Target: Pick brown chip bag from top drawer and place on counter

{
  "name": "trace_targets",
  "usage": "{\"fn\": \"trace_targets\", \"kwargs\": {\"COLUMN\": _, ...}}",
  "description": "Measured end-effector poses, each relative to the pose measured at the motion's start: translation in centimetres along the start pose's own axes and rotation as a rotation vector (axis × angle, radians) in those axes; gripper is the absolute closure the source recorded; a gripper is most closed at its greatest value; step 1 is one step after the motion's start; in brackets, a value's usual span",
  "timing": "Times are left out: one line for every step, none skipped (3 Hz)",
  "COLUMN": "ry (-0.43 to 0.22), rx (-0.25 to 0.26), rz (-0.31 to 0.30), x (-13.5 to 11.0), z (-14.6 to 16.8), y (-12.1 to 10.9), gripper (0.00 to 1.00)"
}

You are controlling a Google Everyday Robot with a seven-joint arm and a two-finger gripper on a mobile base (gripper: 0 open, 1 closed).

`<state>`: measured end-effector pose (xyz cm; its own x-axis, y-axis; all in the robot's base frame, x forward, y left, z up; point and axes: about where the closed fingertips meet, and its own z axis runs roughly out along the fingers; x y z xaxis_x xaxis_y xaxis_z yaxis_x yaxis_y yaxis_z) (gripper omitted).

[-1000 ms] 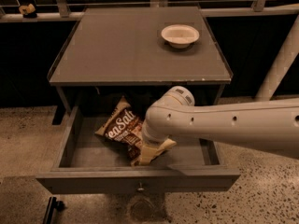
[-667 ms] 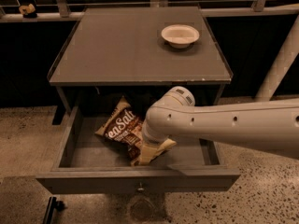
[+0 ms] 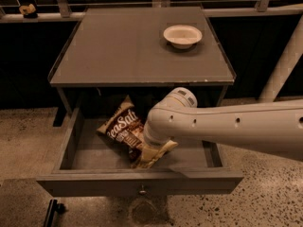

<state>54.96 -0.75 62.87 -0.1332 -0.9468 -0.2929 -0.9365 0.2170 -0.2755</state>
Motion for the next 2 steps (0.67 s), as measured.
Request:
{"fn": "trace_targets", "kwargs": {"ry": 0.000, "rx": 0.000, "rz": 0.000, "x": 0.00, "z": 0.00, "y": 0.00, "gripper": 0.65}}
{"fn": "trace_targets", "kwargs": {"ry": 0.000, "rx": 0.000, "rz": 0.000, "x": 0.00, "z": 0.00, "y": 0.00, "gripper": 0.87}}
